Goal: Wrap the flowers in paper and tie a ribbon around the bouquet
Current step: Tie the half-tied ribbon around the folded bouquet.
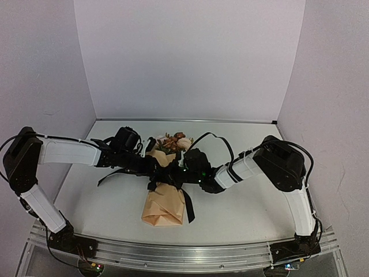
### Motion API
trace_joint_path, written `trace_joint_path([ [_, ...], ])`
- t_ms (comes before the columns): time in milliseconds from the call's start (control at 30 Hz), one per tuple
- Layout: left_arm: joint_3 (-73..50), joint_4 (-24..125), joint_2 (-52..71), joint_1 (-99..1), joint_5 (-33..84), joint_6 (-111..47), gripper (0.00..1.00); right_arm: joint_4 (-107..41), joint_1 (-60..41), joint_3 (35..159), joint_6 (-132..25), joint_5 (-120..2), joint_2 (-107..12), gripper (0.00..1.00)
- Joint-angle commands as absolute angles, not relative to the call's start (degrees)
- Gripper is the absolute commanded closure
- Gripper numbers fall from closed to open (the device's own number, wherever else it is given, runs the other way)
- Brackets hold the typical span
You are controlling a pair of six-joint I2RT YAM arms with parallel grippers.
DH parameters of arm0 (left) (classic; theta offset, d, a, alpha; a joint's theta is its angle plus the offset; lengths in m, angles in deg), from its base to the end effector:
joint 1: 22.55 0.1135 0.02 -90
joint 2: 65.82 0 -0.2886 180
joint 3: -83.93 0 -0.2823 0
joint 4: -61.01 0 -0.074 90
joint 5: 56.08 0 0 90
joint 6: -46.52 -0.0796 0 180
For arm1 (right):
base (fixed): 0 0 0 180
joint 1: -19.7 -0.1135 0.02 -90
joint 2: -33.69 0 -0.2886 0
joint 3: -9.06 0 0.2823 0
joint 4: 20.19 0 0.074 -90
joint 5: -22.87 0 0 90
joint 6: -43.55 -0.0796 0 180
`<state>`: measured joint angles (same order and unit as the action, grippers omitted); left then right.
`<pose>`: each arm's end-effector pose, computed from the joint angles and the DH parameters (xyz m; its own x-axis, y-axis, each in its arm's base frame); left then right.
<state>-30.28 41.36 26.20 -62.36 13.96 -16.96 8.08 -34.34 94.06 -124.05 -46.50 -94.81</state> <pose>0.2799 -0.2687 0.1703 -0.8436 0.1568 -0.5135 0.4556 0.7151 -0.5301 0.2989 0.4598 0.1060 -0.9679 0.2223 -0.1168 -0.0549 0.2666 0.9622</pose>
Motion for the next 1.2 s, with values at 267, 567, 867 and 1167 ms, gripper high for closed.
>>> trace_joint_path([
  [267,-29.52,46.85,22.73,-61.16,10.90,-14.50,0.56,11.88,-34.52,94.50,-123.57,-46.00,-94.36,1.00],
  [567,-29.26,47.85,23.32,-60.29,8.32,-13.63,0.59,11.87,-34.53,94.63,-122.30,-45.26,-94.71,1.00],
  [867,-27.62,46.93,25.06,-60.27,4.01,-13.93,0.61,11.94,-34.53,94.41,-121.80,-45.18,-94.85,1.00],
  [1167,-26.53,44.86,24.98,-60.26,2.57,-12.51,0.78,14.18,-34.43,94.53,-120.25,-44.71,-95.56,1.00],
])
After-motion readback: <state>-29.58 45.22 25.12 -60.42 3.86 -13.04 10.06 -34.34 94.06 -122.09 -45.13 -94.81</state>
